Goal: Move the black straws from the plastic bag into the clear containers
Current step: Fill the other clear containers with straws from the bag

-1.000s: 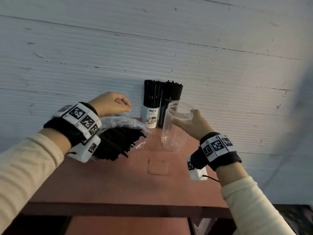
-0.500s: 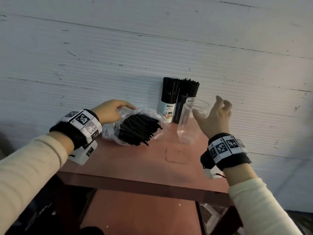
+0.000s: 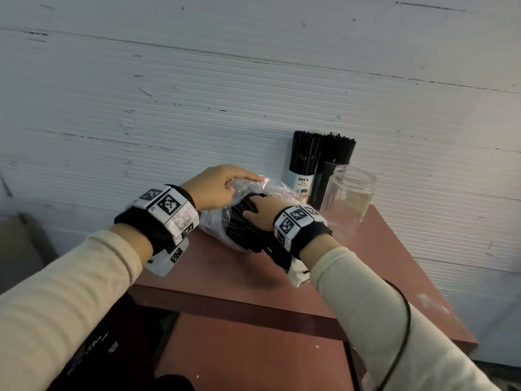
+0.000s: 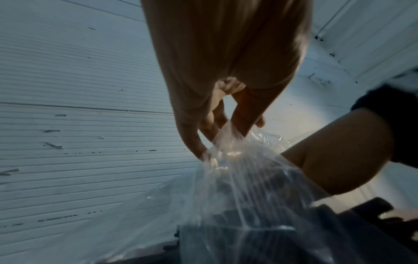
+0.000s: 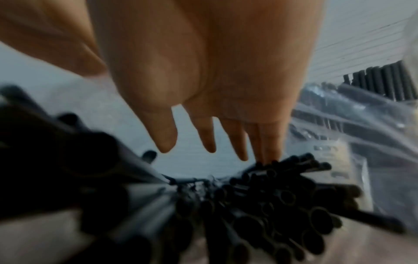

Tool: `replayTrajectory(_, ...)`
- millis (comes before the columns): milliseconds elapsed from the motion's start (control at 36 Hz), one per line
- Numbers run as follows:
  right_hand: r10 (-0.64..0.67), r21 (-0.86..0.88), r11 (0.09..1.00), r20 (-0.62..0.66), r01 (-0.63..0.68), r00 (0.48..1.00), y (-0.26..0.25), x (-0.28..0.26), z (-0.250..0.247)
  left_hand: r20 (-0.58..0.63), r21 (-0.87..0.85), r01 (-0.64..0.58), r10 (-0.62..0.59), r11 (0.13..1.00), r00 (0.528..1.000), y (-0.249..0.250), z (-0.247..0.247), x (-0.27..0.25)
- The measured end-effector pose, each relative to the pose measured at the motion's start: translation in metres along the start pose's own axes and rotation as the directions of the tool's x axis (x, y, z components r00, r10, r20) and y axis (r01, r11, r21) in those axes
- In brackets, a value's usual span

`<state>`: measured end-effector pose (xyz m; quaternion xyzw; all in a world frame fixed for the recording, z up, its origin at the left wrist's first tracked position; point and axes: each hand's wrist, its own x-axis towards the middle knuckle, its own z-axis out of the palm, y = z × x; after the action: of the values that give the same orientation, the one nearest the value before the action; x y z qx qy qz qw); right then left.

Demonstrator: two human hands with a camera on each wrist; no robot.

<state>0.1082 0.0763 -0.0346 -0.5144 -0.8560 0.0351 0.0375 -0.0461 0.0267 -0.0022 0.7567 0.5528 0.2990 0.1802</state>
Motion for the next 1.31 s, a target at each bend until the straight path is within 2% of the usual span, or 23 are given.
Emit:
replayTrajectory(111, 0.098, -0.060, 0.993, -0.032, -0.100, 0.995, 0.005, 0.020, 0.012, 0.012, 0.042, -0.008, 0.008, 0.999, 1.000, -0.012, 0.000, -0.002)
replayTrajectory(333, -0.007, 0.071, 0.997, 0.030, 0.005, 1.000, 0.003, 0.029, 0.017, -0.042, 0.117, -0.025, 0.030, 0.993, 0.999, -0.007, -0.007, -0.001)
replayTrajectory(417, -0.029, 0.114, 0.993, 0.001, 0.028, 1.000, 0.002, 0.029, 0.014, -0.050, 0.117, -0.023, 0.029, 0.993, 0.998, -0.011, -0.015, 0.004)
replayTrajectory(583, -0.069, 0.137, 0.987, -0.121, 0.085, 0.990, 0.001, 0.032, 0.013, -0.170, 0.055, -0.053, 0.061, 0.997, 0.983, -0.014, -0.029, 0.016)
replayTrajectory(750, -0.096, 0.116, 0.986, -0.178, 0.118, 0.979, -0.002, 0.025, 0.006, -0.058, 0.052, 0.000, 0.003, 0.999, 0.998, -0.027, -0.014, 0.008)
replayTrajectory(944, -0.122, 0.143, 0.978, -0.192, 0.150, 0.974, 0.002, 0.003, 0.002, -0.068, 0.022, -0.016, 0.018, 1.000, 0.998, -0.032, -0.009, 0.000)
replayTrajectory(1028, -0.125, 0.201, 0.966, -0.181, 0.161, 0.976, 0.010, -0.011, -0.001, -0.074, 0.076, -0.018, 0.024, 0.997, 0.997, -0.028, -0.008, -0.002)
replayTrajectory(1111, -0.135, 0.256, 0.949, -0.188, 0.181, 0.973, 0.020, -0.025, -0.006, -0.137, 0.157, 0.038, -0.016, 0.987, 0.990, -0.025, -0.003, -0.004)
replayTrajectory(1194, -0.139, 0.294, 0.935, -0.212, 0.199, 0.967, 0.028, -0.040, -0.010, -0.174, 0.248, -0.037, 0.082, 0.968, 0.981, -0.014, 0.007, -0.007)
replayTrajectory(1250, -0.136, 0.325, 0.923, -0.231, 0.208, 0.963, 0.035, -0.052, -0.014, -0.113, 0.321, -0.140, 0.185, 0.937, 0.976, -0.001, 0.014, -0.011)
replayTrajectory(1305, -0.139, 0.352, 0.911, -0.226, 0.214, 0.964, 0.040, -0.064, -0.017, -0.005, 0.445, -0.225, 0.254, 0.867, 0.967, 0.012, 0.024, -0.012)
